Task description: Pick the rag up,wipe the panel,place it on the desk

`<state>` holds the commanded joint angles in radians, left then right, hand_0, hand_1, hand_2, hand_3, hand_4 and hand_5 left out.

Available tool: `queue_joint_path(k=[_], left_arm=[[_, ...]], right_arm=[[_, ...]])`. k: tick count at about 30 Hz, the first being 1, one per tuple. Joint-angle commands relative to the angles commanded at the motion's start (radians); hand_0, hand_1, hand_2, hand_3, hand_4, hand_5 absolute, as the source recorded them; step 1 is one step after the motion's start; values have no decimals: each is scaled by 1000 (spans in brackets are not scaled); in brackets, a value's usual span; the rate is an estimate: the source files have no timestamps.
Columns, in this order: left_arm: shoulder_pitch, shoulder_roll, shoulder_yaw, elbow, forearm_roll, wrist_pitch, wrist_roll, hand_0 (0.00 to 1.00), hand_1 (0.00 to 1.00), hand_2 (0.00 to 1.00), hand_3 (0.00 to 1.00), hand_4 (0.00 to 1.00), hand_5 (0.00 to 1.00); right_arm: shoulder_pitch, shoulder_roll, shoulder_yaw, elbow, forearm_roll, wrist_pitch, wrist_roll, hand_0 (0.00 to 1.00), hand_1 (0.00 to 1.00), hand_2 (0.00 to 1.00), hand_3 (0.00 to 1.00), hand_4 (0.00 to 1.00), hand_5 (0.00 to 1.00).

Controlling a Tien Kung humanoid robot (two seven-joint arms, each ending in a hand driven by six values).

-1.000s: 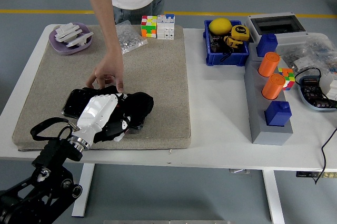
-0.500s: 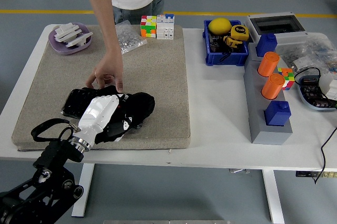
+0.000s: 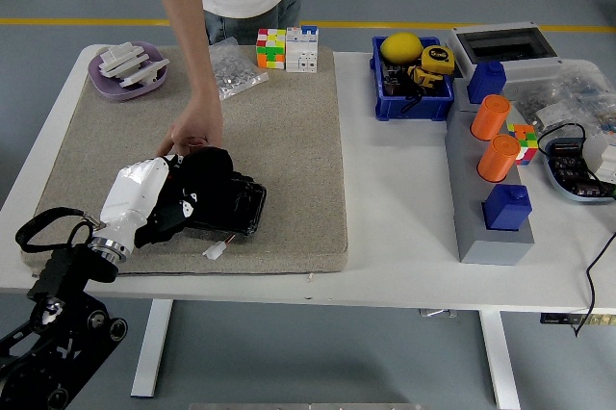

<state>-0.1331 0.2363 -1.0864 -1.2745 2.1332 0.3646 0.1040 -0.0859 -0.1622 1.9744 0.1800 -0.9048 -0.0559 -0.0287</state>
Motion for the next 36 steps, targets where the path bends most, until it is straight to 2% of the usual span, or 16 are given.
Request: queue_joint_path(k=[14,25,36], left_arm=[[12,-4,-131,61,30,2,1,261,260,498,462,160,2],[25,19,-192,70,51,2,2,261,261,499,463,164,2],[34,24,-286,104,63,12,-12,262,262,499,464,172,2]], right_arm=[[1,1,1,0,-1,0,1,528,571,658,566,978,434],[0,1,7,0,-8,2,3,528,570,658,566,978,434],[-2,3,10,0,-10,-1,1,528,571,658,567,978,434]])
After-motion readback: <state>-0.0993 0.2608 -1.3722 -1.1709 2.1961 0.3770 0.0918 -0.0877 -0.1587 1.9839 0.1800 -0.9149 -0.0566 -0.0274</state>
